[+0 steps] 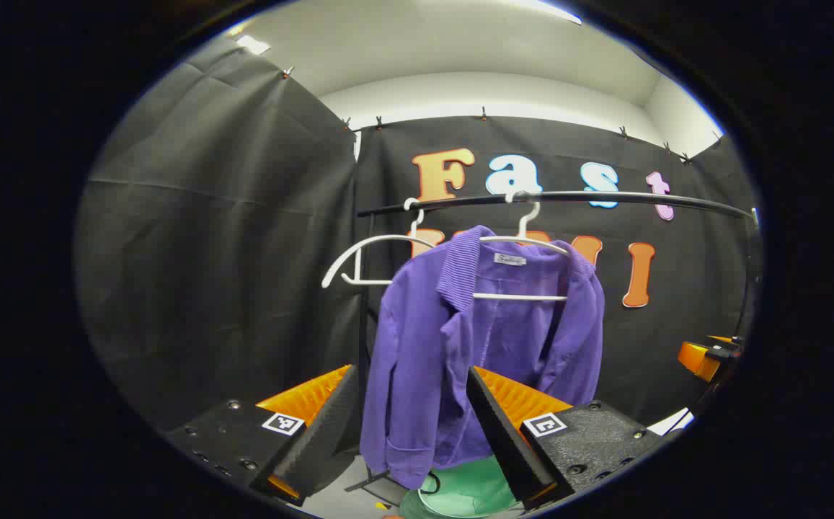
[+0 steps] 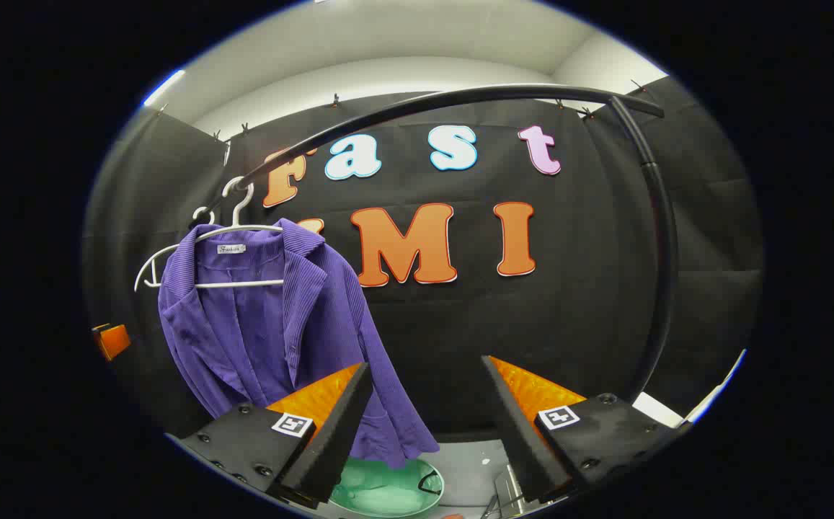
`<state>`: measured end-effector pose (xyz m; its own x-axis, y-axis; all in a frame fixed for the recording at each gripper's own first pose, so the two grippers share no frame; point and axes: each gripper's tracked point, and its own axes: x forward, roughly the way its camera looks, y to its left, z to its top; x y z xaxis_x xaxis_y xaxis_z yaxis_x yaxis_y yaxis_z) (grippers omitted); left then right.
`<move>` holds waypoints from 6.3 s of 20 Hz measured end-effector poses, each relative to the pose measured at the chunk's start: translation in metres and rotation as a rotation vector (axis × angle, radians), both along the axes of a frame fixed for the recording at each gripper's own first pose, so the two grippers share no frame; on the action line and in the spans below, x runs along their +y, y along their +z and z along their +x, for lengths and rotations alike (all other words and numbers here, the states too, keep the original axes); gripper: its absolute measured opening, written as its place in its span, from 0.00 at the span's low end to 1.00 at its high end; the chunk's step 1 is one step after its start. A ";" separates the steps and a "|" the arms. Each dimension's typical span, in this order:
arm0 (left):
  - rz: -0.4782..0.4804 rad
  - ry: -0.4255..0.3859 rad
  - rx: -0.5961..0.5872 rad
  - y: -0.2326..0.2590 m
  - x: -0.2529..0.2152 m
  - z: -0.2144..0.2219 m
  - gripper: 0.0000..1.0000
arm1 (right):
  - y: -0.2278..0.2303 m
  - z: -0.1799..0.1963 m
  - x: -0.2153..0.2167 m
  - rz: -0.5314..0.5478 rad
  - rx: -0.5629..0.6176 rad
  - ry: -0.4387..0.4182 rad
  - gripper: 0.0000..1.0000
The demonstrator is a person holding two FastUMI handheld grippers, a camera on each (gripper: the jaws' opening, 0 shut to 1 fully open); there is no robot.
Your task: Grasp the clothes on the hanger with both hands and then place them into the laundry hamper below.
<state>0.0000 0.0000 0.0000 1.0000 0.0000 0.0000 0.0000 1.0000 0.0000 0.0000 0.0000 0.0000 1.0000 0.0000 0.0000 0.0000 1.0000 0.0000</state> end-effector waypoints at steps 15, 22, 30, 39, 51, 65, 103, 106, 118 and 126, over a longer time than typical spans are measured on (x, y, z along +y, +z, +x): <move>-0.046 0.005 0.017 0.002 0.016 0.025 0.93 | -0.006 0.005 0.037 0.000 0.038 0.007 0.89; -0.033 -0.015 0.032 -0.003 0.010 0.036 0.93 | -0.012 0.031 0.084 0.028 0.056 0.089 0.89; -0.047 -0.010 0.054 -0.009 0.013 0.051 0.93 | -0.016 0.101 0.149 0.059 0.069 0.193 1.00; -0.040 -0.002 0.006 0.005 -0.009 0.112 0.96 | -0.024 0.175 0.186 0.049 0.083 0.221 0.98; 0.019 0.011 0.037 -0.022 -0.023 0.182 0.53 | -0.032 0.206 0.182 -0.009 0.076 0.195 0.47; 0.053 0.012 -0.019 0.068 0.061 0.142 0.02 | 0.073 0.173 0.056 -0.053 -0.120 -0.033 0.09; 0.069 -0.078 0.004 0.065 0.108 0.240 0.00 | -0.023 0.316 0.062 0.523 0.230 0.306 0.09; 0.114 -0.070 0.030 0.048 0.105 0.238 0.00 | -0.057 0.322 0.057 0.495 0.273 0.288 0.10; 0.050 -0.055 0.158 -0.019 0.115 0.201 0.00 | -0.141 0.276 0.050 0.550 0.398 0.261 0.09; 0.028 -0.023 0.242 -0.062 0.123 0.162 0.00 | -0.190 0.236 0.056 0.542 0.480 0.235 0.09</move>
